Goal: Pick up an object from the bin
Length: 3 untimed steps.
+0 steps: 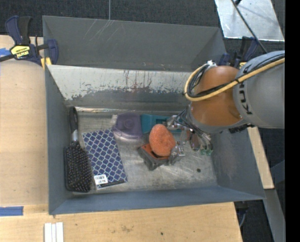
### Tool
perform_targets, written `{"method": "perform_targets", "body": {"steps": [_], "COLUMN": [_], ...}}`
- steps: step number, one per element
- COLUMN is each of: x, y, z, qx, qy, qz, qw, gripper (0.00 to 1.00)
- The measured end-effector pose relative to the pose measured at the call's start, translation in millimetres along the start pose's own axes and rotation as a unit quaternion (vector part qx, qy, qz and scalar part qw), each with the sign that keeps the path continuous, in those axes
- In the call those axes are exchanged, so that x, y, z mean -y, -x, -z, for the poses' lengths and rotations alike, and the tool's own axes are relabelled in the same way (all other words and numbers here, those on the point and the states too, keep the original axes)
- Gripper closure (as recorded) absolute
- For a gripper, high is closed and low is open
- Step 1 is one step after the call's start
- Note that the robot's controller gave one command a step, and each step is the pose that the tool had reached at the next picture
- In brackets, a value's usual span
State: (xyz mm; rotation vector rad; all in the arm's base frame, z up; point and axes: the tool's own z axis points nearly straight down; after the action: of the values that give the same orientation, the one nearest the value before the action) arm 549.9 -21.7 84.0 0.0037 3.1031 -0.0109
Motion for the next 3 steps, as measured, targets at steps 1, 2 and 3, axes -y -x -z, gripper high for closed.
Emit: {"method": "perform_targets", "body": {"steps": [1, 2, 3], "x": [0, -1, -1], "y": [18.5, 8.3, 8.6], "z": [3, -1, -1], "qx": [0.0154, -0.0073, -0.0069], "qy": [0.001, 0.002, 0.002], "qz": [-0.062, -0.060, -0.060], "qw": [0.9979, 0.9982, 0.9982], "gripper": [1.00, 0.00, 0.00]}}
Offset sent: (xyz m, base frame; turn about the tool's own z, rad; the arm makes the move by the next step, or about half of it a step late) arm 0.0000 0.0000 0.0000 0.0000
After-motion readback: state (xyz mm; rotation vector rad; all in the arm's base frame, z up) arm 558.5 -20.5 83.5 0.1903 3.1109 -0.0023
